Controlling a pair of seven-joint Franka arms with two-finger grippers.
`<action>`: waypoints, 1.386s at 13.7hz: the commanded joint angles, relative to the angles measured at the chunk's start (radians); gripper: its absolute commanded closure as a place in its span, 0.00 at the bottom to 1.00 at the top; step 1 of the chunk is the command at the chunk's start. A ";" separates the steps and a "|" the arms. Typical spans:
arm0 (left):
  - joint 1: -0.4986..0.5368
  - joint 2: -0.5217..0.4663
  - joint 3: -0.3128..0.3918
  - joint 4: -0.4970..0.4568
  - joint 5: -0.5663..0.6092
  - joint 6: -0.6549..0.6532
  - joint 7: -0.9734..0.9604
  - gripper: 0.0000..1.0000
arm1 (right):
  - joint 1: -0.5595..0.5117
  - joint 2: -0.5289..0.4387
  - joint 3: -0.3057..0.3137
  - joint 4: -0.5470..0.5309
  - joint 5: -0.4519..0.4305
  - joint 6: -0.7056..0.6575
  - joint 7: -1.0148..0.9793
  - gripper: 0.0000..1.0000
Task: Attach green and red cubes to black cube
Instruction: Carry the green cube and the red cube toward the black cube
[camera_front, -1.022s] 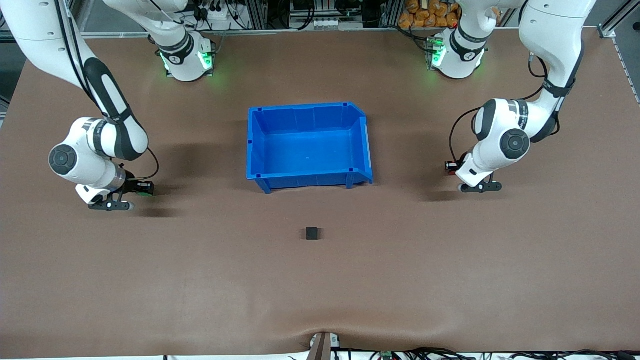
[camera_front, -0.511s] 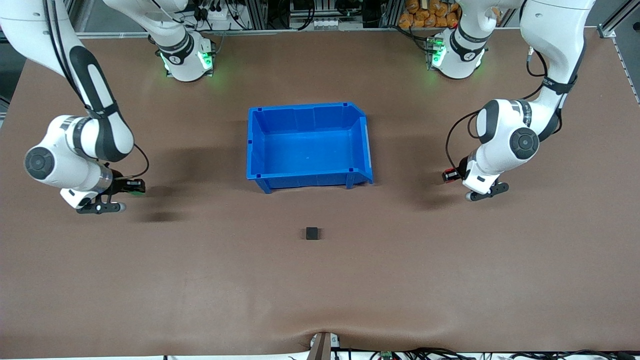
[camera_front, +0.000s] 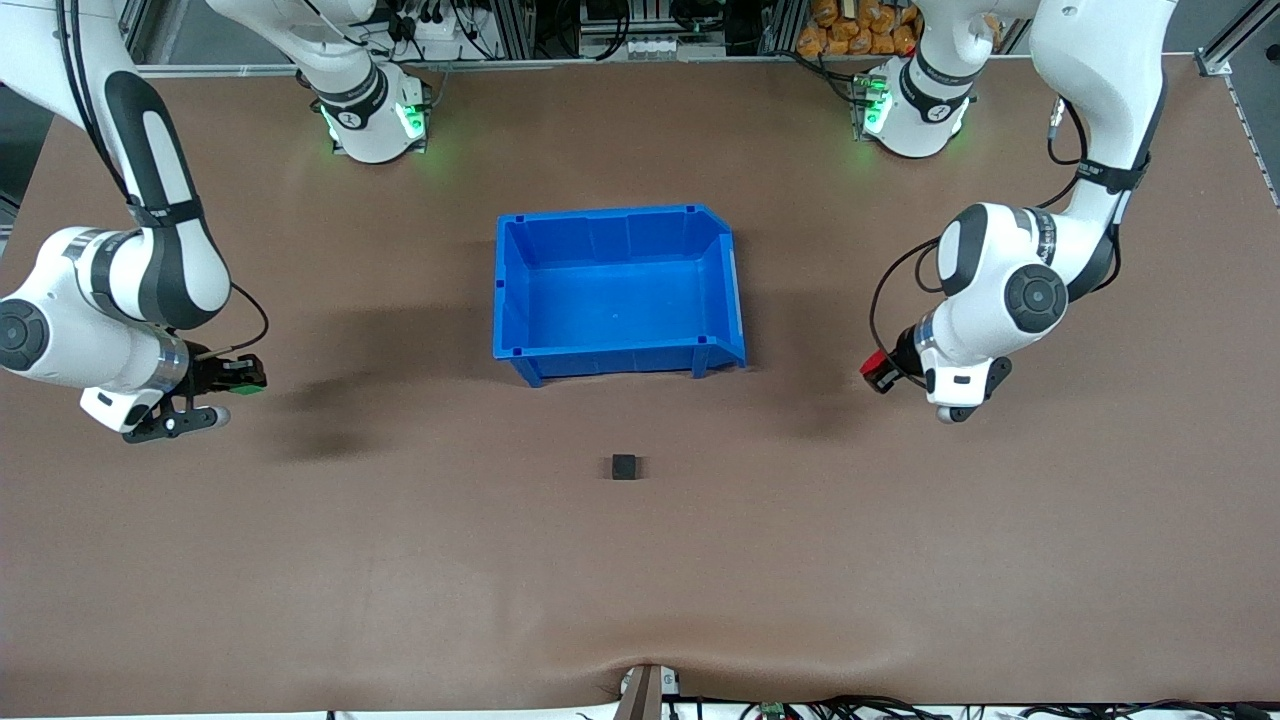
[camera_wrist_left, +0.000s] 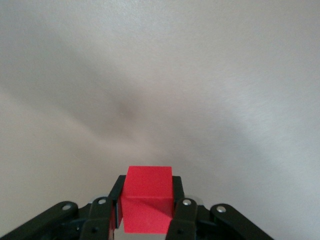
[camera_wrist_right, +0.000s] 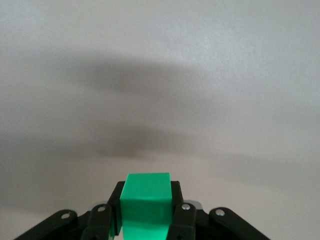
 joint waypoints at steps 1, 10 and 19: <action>-0.015 0.067 -0.002 0.100 -0.021 -0.029 -0.160 1.00 | -0.021 -0.008 0.013 0.032 0.007 -0.021 -0.161 1.00; -0.121 0.276 0.000 0.404 -0.056 -0.029 -0.731 1.00 | -0.029 0.006 0.014 0.124 0.002 -0.019 -0.621 1.00; -0.174 0.334 0.000 0.493 -0.061 -0.029 -0.900 1.00 | 0.017 0.012 0.020 0.182 0.008 -0.021 -1.036 1.00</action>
